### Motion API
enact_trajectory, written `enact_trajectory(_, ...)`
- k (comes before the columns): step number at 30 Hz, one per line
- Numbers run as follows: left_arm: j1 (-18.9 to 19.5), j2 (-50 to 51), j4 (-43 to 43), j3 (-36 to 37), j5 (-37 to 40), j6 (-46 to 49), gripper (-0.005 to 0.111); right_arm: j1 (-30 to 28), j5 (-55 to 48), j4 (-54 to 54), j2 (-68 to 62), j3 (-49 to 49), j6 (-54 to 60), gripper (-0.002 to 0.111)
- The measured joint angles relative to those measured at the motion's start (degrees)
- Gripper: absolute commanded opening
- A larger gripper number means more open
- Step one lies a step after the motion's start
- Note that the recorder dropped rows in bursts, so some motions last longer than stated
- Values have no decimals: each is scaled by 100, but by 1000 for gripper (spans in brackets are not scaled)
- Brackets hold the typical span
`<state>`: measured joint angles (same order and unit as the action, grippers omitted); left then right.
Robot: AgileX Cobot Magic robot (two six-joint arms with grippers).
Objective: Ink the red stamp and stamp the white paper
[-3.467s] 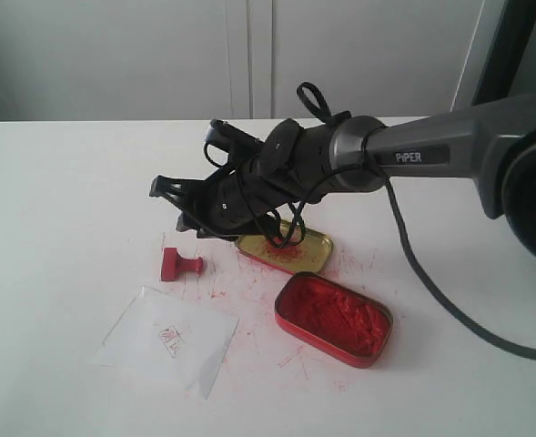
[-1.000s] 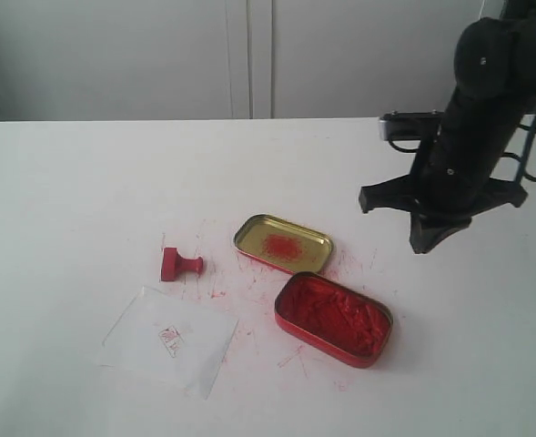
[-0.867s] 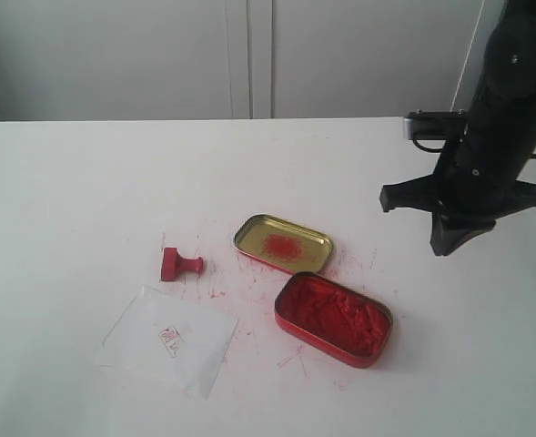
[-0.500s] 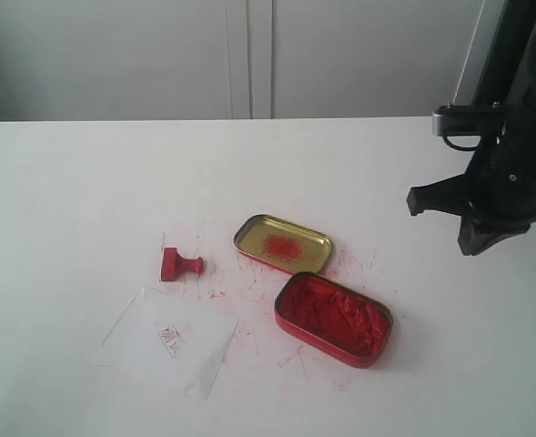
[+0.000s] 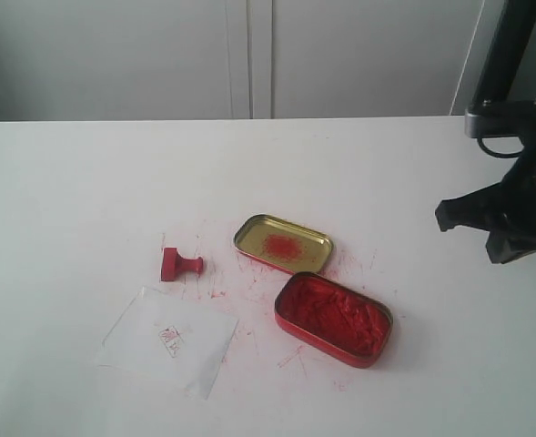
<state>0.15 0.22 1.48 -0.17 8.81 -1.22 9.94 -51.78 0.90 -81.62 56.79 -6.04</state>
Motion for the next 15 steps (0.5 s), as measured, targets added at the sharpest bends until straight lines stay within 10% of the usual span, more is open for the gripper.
enact_trajectory(15, 0, 0, 0, 0, 0, 0, 0, -358, 34, 194, 1338, -815, -186, 0)
